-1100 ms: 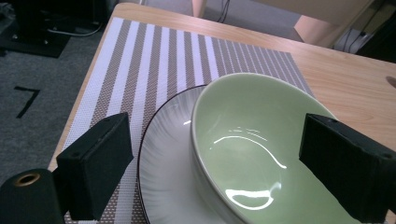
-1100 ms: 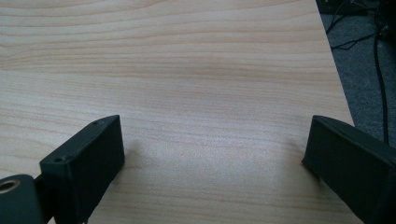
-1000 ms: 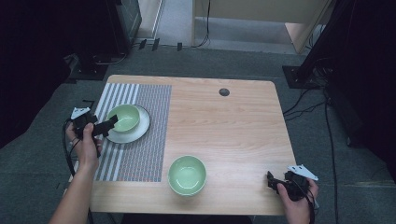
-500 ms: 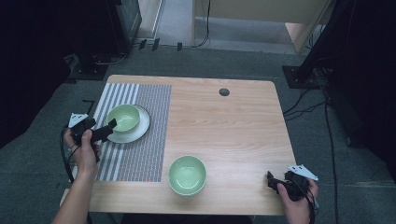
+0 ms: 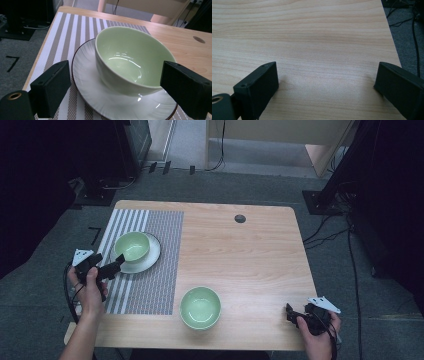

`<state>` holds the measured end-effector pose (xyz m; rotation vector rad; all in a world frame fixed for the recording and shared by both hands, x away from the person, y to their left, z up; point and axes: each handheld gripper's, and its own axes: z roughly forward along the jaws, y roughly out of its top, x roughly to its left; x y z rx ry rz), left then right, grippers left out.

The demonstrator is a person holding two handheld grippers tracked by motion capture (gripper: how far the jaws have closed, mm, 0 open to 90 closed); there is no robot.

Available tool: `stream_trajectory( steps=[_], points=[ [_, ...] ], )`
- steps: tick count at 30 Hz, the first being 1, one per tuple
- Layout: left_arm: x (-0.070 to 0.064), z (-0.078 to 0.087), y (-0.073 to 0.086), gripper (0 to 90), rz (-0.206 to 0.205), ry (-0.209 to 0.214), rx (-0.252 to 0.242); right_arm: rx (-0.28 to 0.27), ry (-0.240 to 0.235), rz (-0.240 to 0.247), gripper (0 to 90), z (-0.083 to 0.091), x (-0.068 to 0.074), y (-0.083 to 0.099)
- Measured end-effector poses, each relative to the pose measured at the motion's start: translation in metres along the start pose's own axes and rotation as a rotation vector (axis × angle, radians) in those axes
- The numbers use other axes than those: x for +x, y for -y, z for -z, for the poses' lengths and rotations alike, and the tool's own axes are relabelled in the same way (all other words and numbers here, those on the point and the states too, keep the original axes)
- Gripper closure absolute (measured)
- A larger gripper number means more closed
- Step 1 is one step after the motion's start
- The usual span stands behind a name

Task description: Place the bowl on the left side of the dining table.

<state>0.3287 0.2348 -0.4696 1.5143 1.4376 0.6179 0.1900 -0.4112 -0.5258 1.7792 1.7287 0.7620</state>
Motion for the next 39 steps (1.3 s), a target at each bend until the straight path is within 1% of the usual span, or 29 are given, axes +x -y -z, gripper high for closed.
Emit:
stream_trajectory(
  steps=[12, 17, 21, 25, 26, 30, 39],
  points=[
    [0.003, 0.014, 0.013, 8.9, -0.006, -0.004, -0.001, 0.000, 0.000, 0.000, 4.5, 0.000, 0.000, 0.000],
    [0.002, 0.016, 0.019, 8.9, -0.011, -0.006, 0.004, 0.000, 0.000, 0.000, 4.5, 0.000, 0.000, 0.000],
    [0.001, 0.020, 0.025, 8.9, -0.013, 0.000, 0.007, 0.000, 0.000, 0.000, 4.5, 0.000, 0.000, 0.000],
    [-0.002, 0.024, 0.030, 8.8, -0.004, 0.012, 0.005, 0.000, 0.000, -0.001, 4.6, 0.000, 0.000, 0.000],
    [-0.004, 0.027, 0.034, 8.9, -0.017, 0.014, 0.007, 0.000, 0.000, 0.000, 4.5, 0.000, 0.000, 0.000],
    [-0.005, 0.031, 0.039, 8.8, -0.027, 0.016, 0.014, 0.000, 0.000, 0.000, 4.6, 0.000, 0.000, 0.000],
    [-0.003, 0.040, 0.049, 8.9, -0.032, 0.009, 0.018, 0.002, 0.002, -0.001, 4.3, 0.000, 0.000, 0.000]
  ],
)
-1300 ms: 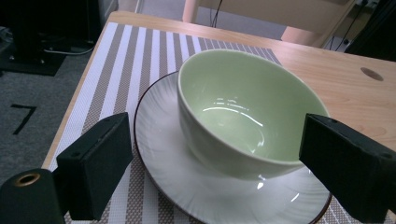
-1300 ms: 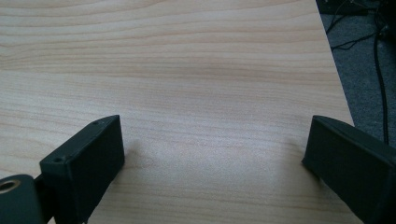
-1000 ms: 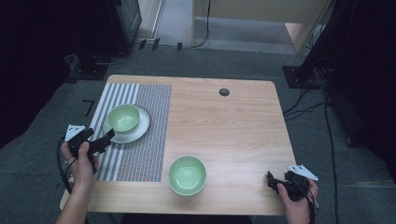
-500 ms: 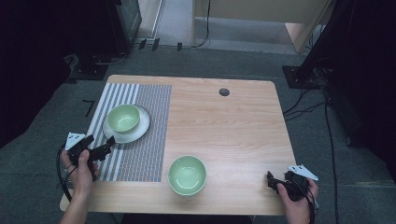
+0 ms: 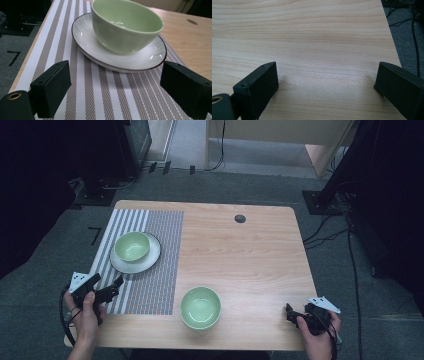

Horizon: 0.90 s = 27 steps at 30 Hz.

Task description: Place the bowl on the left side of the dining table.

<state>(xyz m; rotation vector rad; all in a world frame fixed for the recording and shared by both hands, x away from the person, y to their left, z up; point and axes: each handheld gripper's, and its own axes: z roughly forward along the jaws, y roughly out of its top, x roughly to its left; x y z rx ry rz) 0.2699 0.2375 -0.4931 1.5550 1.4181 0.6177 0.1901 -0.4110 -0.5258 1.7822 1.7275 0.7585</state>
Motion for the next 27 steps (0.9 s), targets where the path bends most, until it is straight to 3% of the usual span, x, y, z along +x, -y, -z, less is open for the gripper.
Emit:
stream_trajectory(
  steps=[12, 27],
  points=[
    [0.008, 0.012, 0.013, 8.9, -0.001, -0.022, 0.015, 0.000, 0.000, 0.000, 4.3, 0.000, 0.000, 0.000],
    [0.018, 0.022, 0.027, 8.8, -0.042, -0.065, 0.071, 0.000, 0.000, 0.000, 4.3, 0.000, 0.000, 0.000]
  ],
)
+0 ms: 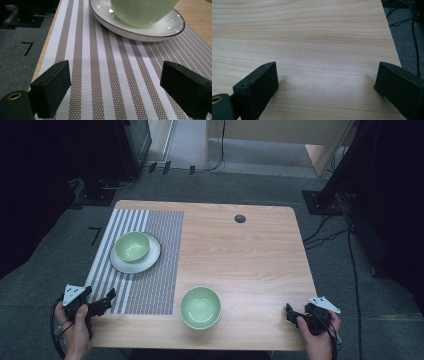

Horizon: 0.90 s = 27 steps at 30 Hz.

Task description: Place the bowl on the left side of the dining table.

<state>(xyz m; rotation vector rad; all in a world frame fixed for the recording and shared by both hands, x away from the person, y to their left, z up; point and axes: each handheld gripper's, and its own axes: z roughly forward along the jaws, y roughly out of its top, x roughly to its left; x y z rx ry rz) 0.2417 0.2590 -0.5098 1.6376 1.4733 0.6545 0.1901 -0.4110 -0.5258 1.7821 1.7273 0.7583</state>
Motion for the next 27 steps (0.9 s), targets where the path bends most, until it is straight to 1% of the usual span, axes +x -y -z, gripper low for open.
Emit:
stream_trajectory(
  steps=[3, 4, 5, 11, 12, 13, 16, 18, 21, 22, 25, 26, 27],
  points=[
    [0.004, 0.002, 0.002, 8.8, -0.007, -0.018, 0.005, 0.000, 0.000, -0.001, 4.3, 0.000, 0.000, 0.000],
    [0.008, 0.004, 0.004, 8.8, -0.026, -0.033, 0.011, 0.001, 0.001, -0.002, 4.3, 0.000, 0.000, 0.000],
    [0.009, 0.005, 0.004, 8.9, -0.031, -0.037, 0.015, 0.000, 0.001, -0.001, 4.2, 0.000, 0.000, 0.000],
    [0.016, 0.011, 0.009, 8.8, -0.048, -0.048, 0.037, 0.000, 0.001, -0.001, 4.2, 0.000, 0.000, 0.000],
    [0.017, 0.012, 0.009, 8.9, -0.046, -0.039, 0.037, 0.001, 0.001, -0.001, 4.3, 0.000, 0.000, 0.000],
    [0.017, 0.012, 0.009, 8.9, -0.046, -0.039, 0.037, 0.001, 0.001, -0.001, 4.3, 0.000, 0.000, 0.000],
    [0.018, 0.012, 0.010, 8.8, -0.056, -0.037, 0.055, 0.000, 0.001, -0.001, 4.3, 0.000, 0.000, 0.000],
    [0.018, 0.012, 0.010, 8.9, -0.064, -0.043, 0.071, 0.000, 0.001, -0.001, 4.3, 0.000, 0.000, 0.000],
    [0.016, 0.012, 0.011, 8.9, -0.093, -0.058, 0.096, 0.001, 0.003, -0.002, 4.2, 0.000, 0.000, 0.000],
    [0.016, 0.011, 0.011, 8.8, -0.102, -0.055, 0.101, 0.001, 0.003, -0.003, 4.2, 0.000, 0.000, 0.000],
    [0.015, 0.009, 0.010, 8.9, -0.112, -0.059, 0.115, 0.001, 0.004, -0.003, 4.2, 0.000, 0.000, 0.000],
    [0.013, 0.009, 0.010, 8.8, -0.136, -0.065, 0.130, 0.001, 0.004, -0.003, 4.2, 0.000, 0.000, 0.000],
    [0.013, 0.009, 0.010, 8.9, -0.136, -0.065, 0.130, 0.001, 0.004, -0.003, 4.2, 0.000, 0.000, 0.000]
  ],
)
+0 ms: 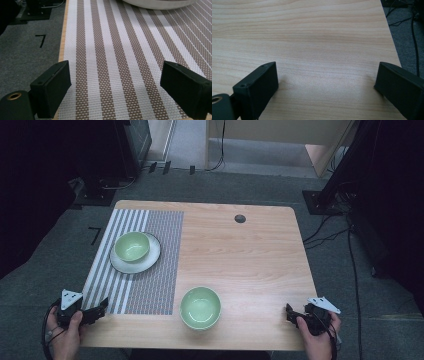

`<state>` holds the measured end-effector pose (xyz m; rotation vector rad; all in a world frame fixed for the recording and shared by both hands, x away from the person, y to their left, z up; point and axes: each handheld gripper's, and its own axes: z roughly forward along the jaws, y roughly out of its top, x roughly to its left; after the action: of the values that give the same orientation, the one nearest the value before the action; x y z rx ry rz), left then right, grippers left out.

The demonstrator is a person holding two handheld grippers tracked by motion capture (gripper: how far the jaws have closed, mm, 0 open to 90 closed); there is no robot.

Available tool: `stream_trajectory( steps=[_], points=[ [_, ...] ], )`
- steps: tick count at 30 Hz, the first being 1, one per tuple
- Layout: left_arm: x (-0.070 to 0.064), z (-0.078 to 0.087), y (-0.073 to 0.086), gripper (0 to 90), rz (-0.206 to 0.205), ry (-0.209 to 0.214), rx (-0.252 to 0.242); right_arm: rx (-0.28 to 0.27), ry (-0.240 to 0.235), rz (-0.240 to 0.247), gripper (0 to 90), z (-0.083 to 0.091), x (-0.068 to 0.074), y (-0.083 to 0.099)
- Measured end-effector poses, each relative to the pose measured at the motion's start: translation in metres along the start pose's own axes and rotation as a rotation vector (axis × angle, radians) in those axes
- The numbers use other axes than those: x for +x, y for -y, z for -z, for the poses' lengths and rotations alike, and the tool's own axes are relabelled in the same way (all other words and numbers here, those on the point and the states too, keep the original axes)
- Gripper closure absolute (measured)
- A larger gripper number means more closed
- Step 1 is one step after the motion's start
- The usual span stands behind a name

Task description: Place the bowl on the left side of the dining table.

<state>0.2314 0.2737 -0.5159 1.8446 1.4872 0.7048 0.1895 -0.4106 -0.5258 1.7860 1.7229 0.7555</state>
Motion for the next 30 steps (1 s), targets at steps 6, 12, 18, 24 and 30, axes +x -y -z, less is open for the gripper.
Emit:
stream_trajectory(
  steps=[6, 12, 18, 24, 30],
  points=[
    [-0.0022, -0.0029, -0.0009, 8.8, -0.026, -0.012, 0.037, 0.000, 0.000, 0.000, 4.2, 0.0000, 0.0000, 0.0000],
    [0.0005, -0.0044, -0.0014, 8.8, -0.005, 0.005, 0.057, 0.000, 0.000, 0.000, 4.2, 0.0000, 0.0000, 0.0000],
    [0.0012, -0.0048, -0.0016, 8.8, -0.002, 0.007, 0.060, 0.000, 0.001, 0.000, 4.1, -0.0001, 0.0000, 0.0000],
    [0.0009, -0.0052, -0.0019, 8.5, 0.004, 0.004, 0.060, 0.000, 0.001, 0.000, 4.1, -0.0001, 0.0000, 0.0000],
    [0.0001, -0.0059, -0.0025, 8.5, 0.012, -0.004, 0.062, 0.000, 0.001, 0.001, 4.1, -0.0001, -0.0001, 0.0000]
  ],
)
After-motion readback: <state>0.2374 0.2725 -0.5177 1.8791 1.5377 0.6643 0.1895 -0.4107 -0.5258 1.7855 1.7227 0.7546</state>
